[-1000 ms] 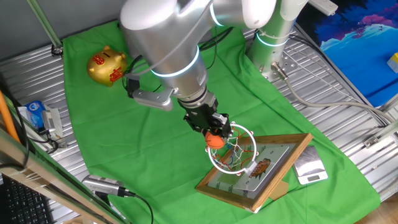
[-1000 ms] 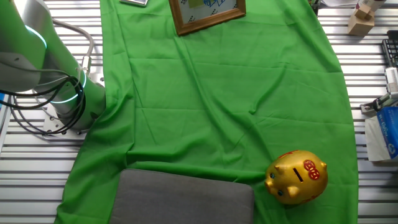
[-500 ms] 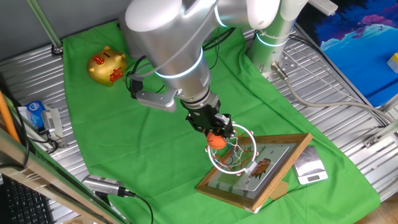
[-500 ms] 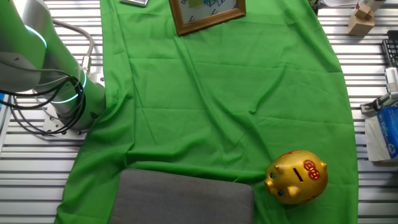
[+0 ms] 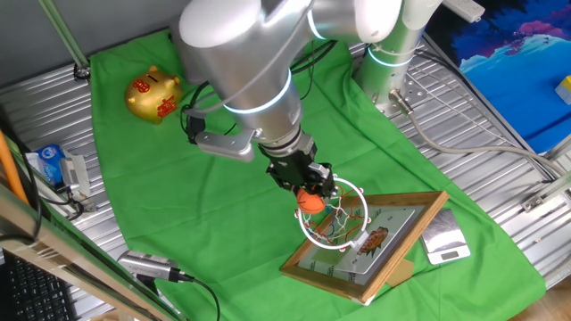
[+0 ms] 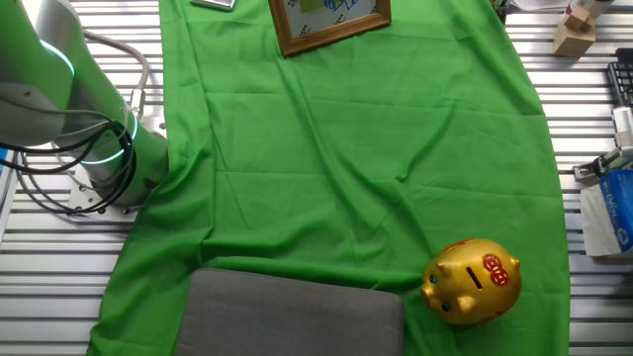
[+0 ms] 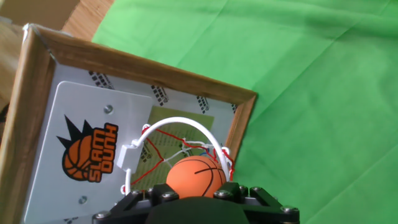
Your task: Grab a basketball, release it and shoot it into the basket
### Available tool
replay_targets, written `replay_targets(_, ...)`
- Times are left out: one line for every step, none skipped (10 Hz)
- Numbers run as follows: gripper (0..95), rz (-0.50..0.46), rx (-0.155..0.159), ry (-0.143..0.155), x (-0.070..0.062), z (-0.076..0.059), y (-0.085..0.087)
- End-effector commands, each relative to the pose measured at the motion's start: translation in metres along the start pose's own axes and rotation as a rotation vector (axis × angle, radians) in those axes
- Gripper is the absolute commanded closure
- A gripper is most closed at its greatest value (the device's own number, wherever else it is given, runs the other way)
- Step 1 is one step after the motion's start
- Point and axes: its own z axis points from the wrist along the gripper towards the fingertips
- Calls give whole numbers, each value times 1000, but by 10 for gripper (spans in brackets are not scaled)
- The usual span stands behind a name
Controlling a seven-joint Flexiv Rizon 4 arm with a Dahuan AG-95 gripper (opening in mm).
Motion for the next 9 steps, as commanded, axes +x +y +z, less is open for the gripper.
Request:
replay_targets(950,-35,-15,-9,0,0,0)
replay_targets(950,-50,-20,-9,0,0,0)
replay_targets(950,-60,-22,-4,0,0,0)
replay_targets(950,-67,-24,-3,0,0,0)
replay_targets(950,-63,-55,-30,0,0,0)
replay_targets(950,-66,-60,-36,0,0,0)
replay_targets(950,-52,-59,-39,0,0,0)
replay_targets(950,-44,-58,-39,0,0,0)
replay_targets(950,-33,-56,-37,-1,-1,3)
